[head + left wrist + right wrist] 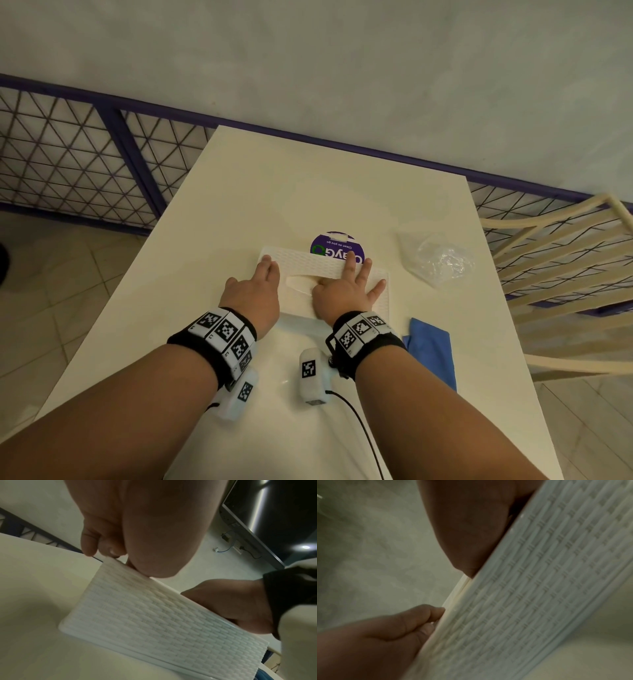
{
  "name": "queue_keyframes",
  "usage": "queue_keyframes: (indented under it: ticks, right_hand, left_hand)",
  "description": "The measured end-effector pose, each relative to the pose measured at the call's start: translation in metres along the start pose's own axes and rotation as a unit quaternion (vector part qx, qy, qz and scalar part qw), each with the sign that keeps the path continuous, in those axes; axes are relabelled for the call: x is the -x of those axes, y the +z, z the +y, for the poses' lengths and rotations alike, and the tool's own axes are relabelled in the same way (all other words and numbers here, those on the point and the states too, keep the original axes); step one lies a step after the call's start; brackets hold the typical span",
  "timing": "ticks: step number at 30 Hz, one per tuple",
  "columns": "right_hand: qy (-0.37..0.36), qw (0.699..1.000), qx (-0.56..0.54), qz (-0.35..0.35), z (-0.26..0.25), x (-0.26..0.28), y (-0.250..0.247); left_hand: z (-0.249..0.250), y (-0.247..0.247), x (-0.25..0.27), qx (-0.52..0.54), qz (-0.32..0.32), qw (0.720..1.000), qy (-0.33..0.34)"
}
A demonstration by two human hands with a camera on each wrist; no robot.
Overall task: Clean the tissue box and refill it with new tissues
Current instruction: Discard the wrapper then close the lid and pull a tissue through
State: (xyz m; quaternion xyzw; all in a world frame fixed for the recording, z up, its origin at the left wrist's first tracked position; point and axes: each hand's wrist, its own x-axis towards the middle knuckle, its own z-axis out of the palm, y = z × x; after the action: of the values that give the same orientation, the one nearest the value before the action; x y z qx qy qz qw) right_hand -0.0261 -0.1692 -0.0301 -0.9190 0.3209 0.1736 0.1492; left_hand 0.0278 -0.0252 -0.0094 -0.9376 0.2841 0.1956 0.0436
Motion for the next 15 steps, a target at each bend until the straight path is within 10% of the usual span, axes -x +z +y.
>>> queue_keyframes:
  ticks: [15]
  right_hand:
    - [-0.020,1.000,-0.005,-0.021,-0.001,-0.006,-0.009]
  left_hand:
    - [0.003,-0.003,0.001,0.002,-0.001,1.000,-0.001]
